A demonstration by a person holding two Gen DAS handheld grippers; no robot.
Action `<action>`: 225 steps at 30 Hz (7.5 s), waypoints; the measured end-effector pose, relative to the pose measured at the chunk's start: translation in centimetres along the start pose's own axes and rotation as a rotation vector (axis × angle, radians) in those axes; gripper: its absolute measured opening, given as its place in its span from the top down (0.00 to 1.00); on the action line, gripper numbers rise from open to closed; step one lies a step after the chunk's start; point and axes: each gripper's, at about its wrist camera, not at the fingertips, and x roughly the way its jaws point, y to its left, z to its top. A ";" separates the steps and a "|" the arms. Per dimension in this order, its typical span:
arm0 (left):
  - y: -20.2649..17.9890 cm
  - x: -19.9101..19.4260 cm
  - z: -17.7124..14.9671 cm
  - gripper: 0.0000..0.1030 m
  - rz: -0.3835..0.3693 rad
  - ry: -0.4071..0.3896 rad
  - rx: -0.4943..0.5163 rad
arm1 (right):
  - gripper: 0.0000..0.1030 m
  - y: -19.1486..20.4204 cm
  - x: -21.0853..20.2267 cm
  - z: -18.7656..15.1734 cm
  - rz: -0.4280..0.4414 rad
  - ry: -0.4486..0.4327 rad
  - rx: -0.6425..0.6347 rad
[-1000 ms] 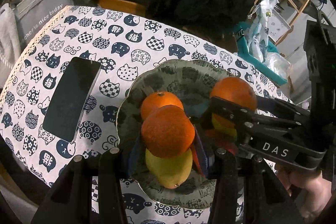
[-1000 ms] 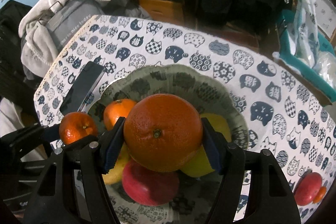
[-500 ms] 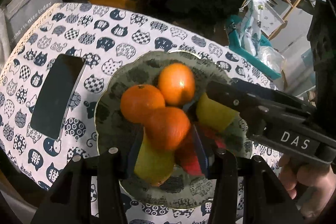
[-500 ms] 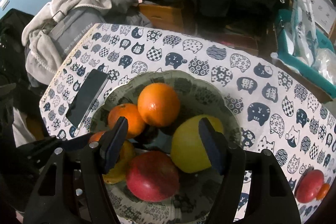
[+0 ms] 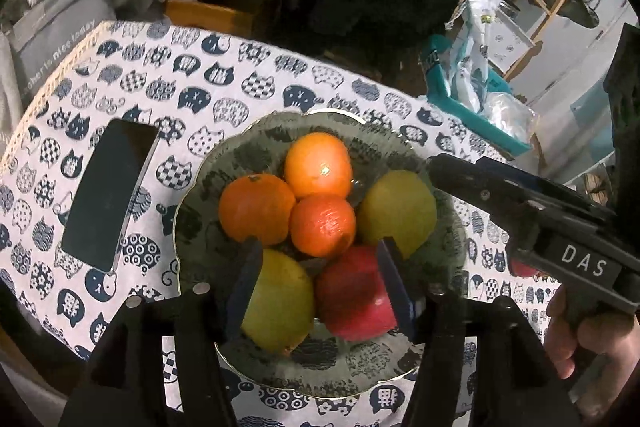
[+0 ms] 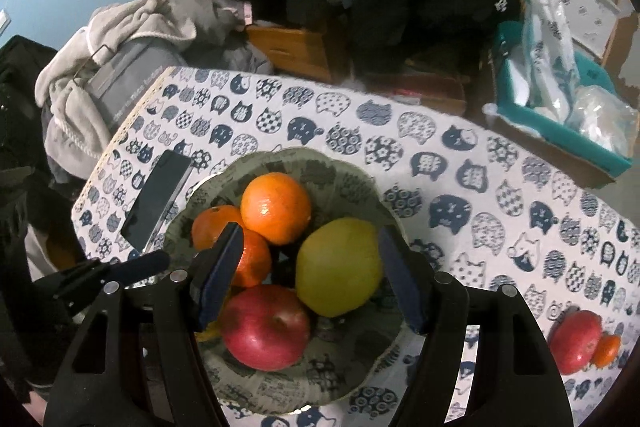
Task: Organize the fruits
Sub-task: 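Lower the tangerine and large orange into the bowl and open both tools, then move both tools back toward the red apple and small tangerine, then grasp the red apple with the left tool while the right tool grasps the small tangerine, then lift the red apple and small tangerine and carry them toward the bowl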
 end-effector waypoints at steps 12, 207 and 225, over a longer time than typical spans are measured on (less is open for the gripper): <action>-3.3 -3.7 0.4 0.30 -0.010 -0.084 0.081 | 0.30 0.1 -5.6 0.1 -0.061 -0.117 -0.037; -29.8 -5.7 -4.2 0.30 -0.228 -0.092 0.531 | 0.53 -20.7 -23.7 -12.0 -0.311 -0.300 0.261; -26.9 -9.2 -3.7 0.30 -0.242 -0.152 0.515 | 0.53 -16.3 -24.9 -10.3 -0.268 -0.342 0.172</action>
